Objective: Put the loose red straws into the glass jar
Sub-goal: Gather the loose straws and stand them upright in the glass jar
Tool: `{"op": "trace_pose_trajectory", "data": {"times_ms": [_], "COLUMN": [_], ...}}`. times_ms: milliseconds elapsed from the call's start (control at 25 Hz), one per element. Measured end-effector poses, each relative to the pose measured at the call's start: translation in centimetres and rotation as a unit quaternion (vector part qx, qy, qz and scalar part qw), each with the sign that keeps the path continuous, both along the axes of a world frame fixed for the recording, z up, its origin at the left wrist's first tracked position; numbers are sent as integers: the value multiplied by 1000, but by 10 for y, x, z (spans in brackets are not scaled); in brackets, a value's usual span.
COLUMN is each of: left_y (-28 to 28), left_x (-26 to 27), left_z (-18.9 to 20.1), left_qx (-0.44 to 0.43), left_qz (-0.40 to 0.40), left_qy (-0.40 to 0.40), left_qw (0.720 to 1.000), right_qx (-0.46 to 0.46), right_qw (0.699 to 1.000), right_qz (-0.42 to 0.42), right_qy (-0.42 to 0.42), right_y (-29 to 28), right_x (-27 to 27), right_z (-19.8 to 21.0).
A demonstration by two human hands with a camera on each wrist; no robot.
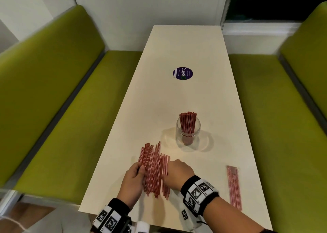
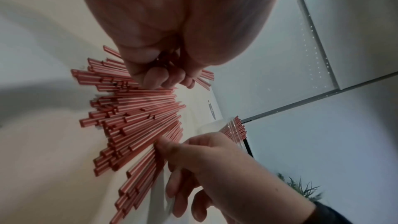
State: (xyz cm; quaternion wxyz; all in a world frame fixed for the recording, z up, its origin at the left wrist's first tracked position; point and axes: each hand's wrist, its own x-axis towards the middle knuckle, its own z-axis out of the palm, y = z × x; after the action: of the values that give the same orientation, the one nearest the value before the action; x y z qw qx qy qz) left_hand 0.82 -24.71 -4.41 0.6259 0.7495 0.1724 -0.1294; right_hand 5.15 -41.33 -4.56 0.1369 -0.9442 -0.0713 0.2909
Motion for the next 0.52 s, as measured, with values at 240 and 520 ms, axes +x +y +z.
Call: {"op": "trace_pose_trajectory", "data": {"times_ms": [240,520], "left_y": [-2,-17], "left_x": [0,-2], "left_z": [3,6], "left_qx": [-3,29], "left_qz": [1,-19], "left_qy": [15,29], "left_qw": [1000,999], "right_qx": [-65,-11], "right_qw": [997,999], "right_qz": [7,-16], "right_qy": [36,35], "right_y": [6,-2], "right_x": [1,0], "right_z": [6,4]}}
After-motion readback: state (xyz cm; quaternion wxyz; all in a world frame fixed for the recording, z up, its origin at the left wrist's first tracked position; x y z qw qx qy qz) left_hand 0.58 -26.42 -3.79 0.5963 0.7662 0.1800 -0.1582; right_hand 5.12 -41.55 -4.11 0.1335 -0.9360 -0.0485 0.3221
